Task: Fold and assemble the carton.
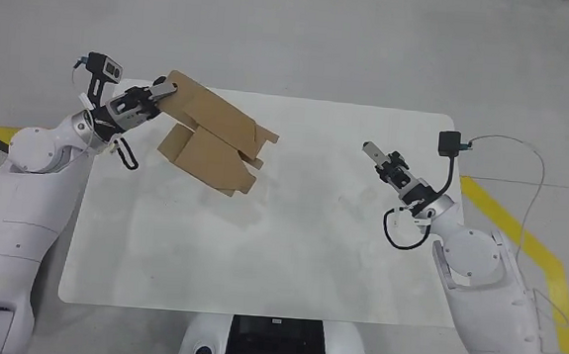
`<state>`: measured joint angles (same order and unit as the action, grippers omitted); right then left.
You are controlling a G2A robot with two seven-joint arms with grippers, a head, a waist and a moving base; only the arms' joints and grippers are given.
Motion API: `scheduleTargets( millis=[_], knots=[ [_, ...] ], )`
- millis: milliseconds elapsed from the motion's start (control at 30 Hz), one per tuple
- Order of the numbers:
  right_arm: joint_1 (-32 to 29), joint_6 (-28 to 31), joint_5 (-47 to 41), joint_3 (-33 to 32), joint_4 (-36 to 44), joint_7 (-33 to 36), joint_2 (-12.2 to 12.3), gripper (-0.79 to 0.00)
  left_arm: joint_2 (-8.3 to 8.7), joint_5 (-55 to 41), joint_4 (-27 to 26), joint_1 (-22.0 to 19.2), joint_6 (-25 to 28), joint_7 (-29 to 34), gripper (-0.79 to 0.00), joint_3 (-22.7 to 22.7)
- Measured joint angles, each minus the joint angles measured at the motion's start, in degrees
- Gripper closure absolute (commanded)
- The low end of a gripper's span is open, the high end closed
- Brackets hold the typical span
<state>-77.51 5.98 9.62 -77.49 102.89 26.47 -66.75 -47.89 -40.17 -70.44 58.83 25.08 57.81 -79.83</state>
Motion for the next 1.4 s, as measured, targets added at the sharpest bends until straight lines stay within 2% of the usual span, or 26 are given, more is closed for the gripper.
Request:
scheduleTargets(
  millis=[667,833,1033,1400],
  knots=[
    [-0.1,0.1,-0.1,0.1,0.0,0.0,0.0,-0.785,0.0,0.0,0.0,0.0,0.0,0.0,0.0,0.0],
    [0.6,1.1,-2.6,0.6,0.3,2.0,-0.1,-0.785,-0.22,1.8,-1.9,0.3,-1.1,-1.9,0.0,0.4],
    [1.3,2.5,-7.0,4.6,2.1,7.4,-0.4,-0.785,-1.2,1.0,-0.8,-2.3,-3.3,-1.0,0.0,3.2],
    [2.5,3.5,-13.8,12.4,3.0,12.3,-1.3,-0.785,-3.77,-2.9,6.7,-9.1,-5.5,1.0,0.0,8.9]
  ],
)
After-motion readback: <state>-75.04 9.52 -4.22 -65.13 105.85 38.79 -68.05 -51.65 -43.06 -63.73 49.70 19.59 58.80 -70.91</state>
